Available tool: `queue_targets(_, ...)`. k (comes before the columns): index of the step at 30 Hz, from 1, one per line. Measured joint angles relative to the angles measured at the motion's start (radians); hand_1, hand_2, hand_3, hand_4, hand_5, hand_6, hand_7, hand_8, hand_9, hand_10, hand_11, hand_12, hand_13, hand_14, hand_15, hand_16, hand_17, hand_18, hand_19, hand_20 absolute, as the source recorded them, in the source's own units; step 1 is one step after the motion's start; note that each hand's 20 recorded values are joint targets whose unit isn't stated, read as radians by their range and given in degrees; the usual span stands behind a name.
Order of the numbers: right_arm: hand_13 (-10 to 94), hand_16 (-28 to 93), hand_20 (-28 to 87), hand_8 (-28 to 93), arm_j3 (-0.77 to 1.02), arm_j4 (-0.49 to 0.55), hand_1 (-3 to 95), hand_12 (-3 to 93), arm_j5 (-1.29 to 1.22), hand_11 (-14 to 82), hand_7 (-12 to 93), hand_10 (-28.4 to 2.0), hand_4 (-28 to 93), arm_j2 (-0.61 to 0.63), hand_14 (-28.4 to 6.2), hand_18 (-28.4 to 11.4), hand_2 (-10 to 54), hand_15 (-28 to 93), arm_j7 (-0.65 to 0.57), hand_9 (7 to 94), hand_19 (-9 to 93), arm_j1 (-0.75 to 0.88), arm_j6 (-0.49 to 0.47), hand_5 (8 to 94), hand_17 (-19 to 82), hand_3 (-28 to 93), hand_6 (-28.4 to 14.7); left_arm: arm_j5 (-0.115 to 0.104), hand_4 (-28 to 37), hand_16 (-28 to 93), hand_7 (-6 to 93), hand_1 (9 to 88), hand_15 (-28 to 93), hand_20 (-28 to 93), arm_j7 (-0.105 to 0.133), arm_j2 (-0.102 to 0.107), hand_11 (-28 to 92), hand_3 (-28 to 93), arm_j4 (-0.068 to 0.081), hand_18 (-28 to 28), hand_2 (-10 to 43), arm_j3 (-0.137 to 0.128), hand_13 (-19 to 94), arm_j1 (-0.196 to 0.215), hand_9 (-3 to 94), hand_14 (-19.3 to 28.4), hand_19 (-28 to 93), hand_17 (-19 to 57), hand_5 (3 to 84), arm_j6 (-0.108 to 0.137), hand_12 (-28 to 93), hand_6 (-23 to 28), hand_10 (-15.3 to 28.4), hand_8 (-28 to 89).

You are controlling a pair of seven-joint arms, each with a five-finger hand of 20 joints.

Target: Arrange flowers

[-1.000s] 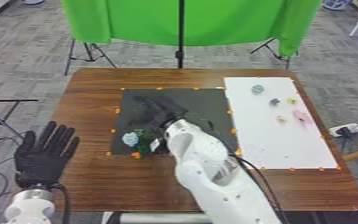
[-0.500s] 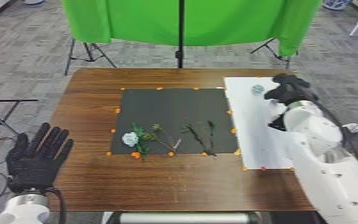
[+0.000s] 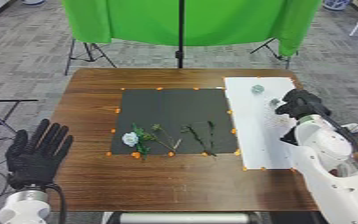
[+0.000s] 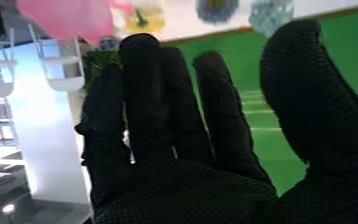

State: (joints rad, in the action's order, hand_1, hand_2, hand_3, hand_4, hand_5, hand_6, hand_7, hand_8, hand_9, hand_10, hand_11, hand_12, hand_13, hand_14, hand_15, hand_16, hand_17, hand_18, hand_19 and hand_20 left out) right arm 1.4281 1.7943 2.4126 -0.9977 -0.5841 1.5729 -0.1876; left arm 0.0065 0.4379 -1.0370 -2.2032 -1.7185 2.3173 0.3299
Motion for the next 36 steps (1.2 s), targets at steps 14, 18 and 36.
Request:
queue_targets(14, 62, 30, 44, 0, -0.028, -0.041, 59.8, 41.6, 0.021, 14.0, 36, -12.2, -28, -0.009, -11.9, -21.2, -9.5, 71, -0.048, 81.3, 84, 0.01, -0.014, 73.1, 31, 65, -1.9, 0.0, -28.3, -3, 13.2, 26.2, 25, 14, -0.005, -0.002, 20, 72, 0.0, 13.8, 14.0, 0.0, 34, -0.001, 40.9, 13.3, 35, -3.7, 45.0, 0.004, 10, 7.9, 14.3, -11)
queue_targets(18, 62, 31, 44, 1, -0.04, -0.041, 59.6, 42.3, 0.031, 13.8, 37, -12.0, -28, -0.009, -11.8, -21.2, -9.5, 70, -0.024, 81.6, 84, 0.038, 0.09, 72.9, 31, 66, -2.0, -0.002, -28.3, -3, 13.3, 26.1, 25, 14, -0.007, -0.002, 20, 72, 0.0, 13.8, 14.1, 0.0, 34, 0.001, 40.9, 13.4, 35, -3.7, 45.0, 0.006, 10, 7.9, 14.3, -11)
queue_targets(36, 60, 36, 45, -2, -0.467, -0.175, 58.1, 42.8, -0.041, 14.3, 42, -11.2, -28, -0.258, -10.9, -19.7, -9.5, 69, 0.446, 80.1, 82, -0.37, 0.035, 70.4, 30, 67, -1.2, -0.006, -28.3, -3, 13.5, 26.0, 25, 14, -0.01, 0.0, 20, 72, 0.005, 13.7, 14.1, 0.022, 34, -0.008, 40.9, 13.5, 35, -3.7, 45.0, 0.015, 10, 7.8, 14.3, -11)
